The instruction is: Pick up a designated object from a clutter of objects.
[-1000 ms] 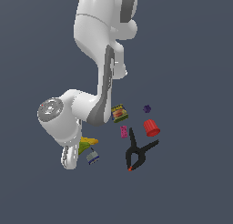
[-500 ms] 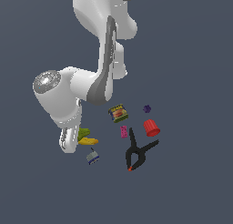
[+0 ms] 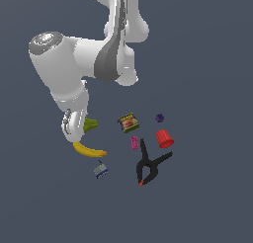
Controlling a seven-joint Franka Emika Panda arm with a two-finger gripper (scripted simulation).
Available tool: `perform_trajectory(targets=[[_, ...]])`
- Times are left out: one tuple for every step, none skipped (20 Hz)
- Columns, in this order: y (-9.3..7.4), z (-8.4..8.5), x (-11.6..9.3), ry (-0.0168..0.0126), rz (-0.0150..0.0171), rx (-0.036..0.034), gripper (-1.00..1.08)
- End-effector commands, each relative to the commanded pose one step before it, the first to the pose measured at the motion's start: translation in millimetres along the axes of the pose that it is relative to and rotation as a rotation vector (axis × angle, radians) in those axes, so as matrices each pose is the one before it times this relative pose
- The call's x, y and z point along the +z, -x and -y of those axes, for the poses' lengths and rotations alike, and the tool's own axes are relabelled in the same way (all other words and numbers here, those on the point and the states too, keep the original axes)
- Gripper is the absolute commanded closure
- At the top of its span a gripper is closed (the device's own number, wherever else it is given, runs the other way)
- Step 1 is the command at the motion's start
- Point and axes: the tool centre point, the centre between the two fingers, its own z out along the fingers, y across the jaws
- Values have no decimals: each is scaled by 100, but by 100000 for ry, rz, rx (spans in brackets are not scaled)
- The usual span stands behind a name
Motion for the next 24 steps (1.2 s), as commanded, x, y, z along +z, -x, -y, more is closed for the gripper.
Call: perform_trajectory(targets=[[273,-1170,-2146,-203,-20,6,108],[116,-453,-797,71,-45,8,108],[109,-470,-834,0,0,0,108],[114,-468,-837,23,-42,7,108],[106,-476,-850,0,0,0,108],[116,-473,-855,31,-61,11,108],[113,-479,-869,20,-44,8,108],[114,-484,-883,18,-44,8,108],[118,-486,-895,25,-63,12,108],[103,-480,-880,0,0,0,108],[113,-455,-850,24,-64,12,108],[106,-436,-820,18,-45,8,108],[103,-416,-789,18,-45,7,108],[89,-401,-758,0,0,0,108],[98,-374,-722,21,-44,4,108],[82,-358,-689,0,0,0,108],[79,-336,-652,0,0,0,108],[75,-312,-614,0,0,0,108],[97,-271,-565,40,-55,-12,108],[67,-263,-531,0,0,0,108],[62,-236,-485,0,0,0,108],[57,-209,-436,0,0,0,108],[51,-182,-383,0,0,0,108],[55,-141,-319,19,19,-41,108]])
